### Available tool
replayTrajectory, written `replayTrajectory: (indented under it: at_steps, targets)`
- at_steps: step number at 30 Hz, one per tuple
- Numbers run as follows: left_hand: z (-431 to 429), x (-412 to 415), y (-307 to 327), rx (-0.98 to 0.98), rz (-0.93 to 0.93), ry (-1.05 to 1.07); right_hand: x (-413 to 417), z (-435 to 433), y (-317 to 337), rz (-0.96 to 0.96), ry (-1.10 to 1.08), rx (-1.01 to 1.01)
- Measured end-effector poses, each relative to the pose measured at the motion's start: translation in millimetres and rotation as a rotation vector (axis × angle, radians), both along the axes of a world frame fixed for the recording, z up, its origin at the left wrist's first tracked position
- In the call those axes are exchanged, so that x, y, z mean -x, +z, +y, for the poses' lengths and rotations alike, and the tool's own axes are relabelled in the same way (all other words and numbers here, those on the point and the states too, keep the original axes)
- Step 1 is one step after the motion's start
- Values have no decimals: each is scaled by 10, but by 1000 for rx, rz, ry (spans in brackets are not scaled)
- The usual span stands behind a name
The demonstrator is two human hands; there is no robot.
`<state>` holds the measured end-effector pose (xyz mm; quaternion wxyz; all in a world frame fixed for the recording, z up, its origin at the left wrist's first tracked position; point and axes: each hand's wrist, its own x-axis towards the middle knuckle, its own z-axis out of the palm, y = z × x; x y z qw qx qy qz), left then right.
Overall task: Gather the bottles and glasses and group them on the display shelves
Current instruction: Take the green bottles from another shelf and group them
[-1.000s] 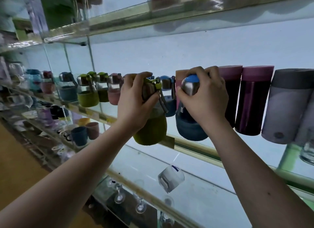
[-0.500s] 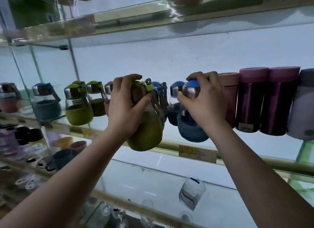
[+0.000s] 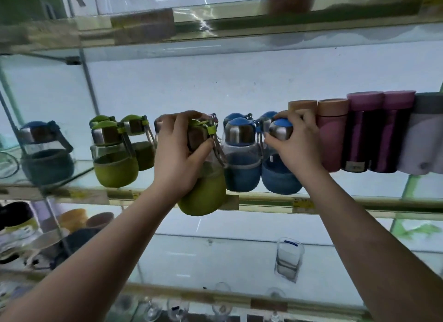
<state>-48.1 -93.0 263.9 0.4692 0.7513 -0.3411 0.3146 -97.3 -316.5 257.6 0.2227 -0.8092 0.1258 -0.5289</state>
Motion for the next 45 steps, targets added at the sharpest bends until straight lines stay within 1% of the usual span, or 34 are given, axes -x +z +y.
replayTrajectory:
  at_steps: [5, 8, 12, 16, 23, 25, 27, 28, 30, 33, 35, 39, 42, 45]
  targets:
    - [52, -116, 58, 7, -11, -64, -40, 10, 13, 10, -9, -46]
    - [74, -158, 119, 21, -23, -92, -52, 16, 0, 8, -18, -37]
    - [100, -165, 161, 31, -41, -114, -73, 40, -17, 51, -52, -25]
    - [146, -170, 173, 35, -48, -90, -83, 53, -12, 103, -128, 1]
    - [192, -144, 210, 7, -36, -21, -47, 55, 19, 204, -177, 25]
    - [198, -160, 212, -7, -31, -7, -10, 65, 33, 235, -255, 69]
    - [202, -181, 212, -1, -25, 19, 29, 145, 85, 211, -307, 151]
    - [204, -190, 212, 2, -22, 36, 41, 216, 128, 184, -284, 181]
    - [202, -206, 213, 1, -11, 61, 68, 406, 240, 119, -169, 209]
    - [211, -222, 211, 9, -13, 84, 47, 760, 378, 15, 101, 161]
    - [232, -198, 204, 11, 4, 101, 6, 996, 372, 43, 284, 85]
    - [357, -168, 147, 31, -27, 118, -130, 1339, 201, 142, 550, 21]
    - [514, -181, 114, 37, -48, 132, -223, 1511, 106, 196, 673, -52]
    - [731, -271, 119, 27, -45, 144, -326, 1731, 115, 200, 747, -136]
